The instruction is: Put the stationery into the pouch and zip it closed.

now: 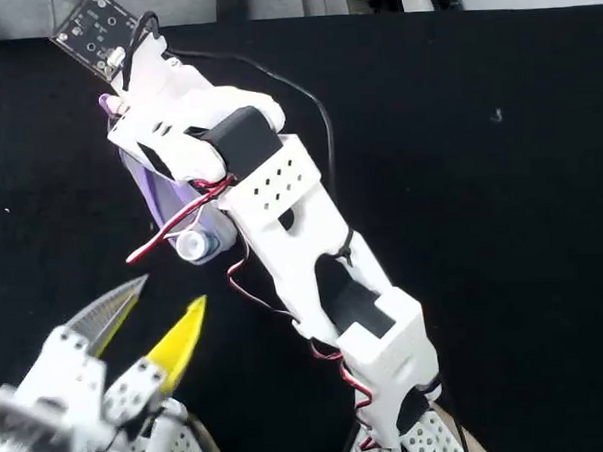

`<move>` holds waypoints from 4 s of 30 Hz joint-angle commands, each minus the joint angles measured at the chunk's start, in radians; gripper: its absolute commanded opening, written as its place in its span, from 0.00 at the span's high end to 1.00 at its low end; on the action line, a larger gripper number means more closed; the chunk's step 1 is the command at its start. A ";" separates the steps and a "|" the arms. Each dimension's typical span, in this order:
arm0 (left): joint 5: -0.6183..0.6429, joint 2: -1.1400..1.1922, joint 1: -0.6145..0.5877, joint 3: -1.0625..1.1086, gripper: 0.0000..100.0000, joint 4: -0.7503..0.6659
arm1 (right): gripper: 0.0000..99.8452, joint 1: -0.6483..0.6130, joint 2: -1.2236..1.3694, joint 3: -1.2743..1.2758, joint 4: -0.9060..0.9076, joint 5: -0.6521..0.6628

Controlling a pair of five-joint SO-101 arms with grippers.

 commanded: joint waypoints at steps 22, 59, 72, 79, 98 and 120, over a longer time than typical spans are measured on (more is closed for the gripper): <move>-0.141 0.009 -0.371 0.582 0.79 -0.910 | 0.99 -0.014 0.005 0.002 0.029 0.006; -0.233 0.011 -0.475 0.690 0.79 -0.985 | 0.99 -0.008 0.076 -0.104 0.074 0.011; -0.370 0.014 -0.232 0.636 0.79 -0.677 | 0.99 -0.014 0.076 -0.104 0.075 0.012; -0.520 0.206 -0.262 0.885 0.79 -0.951 | 0.99 -0.012 0.077 -0.186 0.140 0.012; -0.476 0.218 -0.479 0.166 0.79 -0.413 | 0.99 0.043 0.084 -0.231 0.121 0.032; -0.098 0.005 -0.638 0.079 0.79 -0.201 | 0.99 0.129 -0.038 -0.387 0.262 0.040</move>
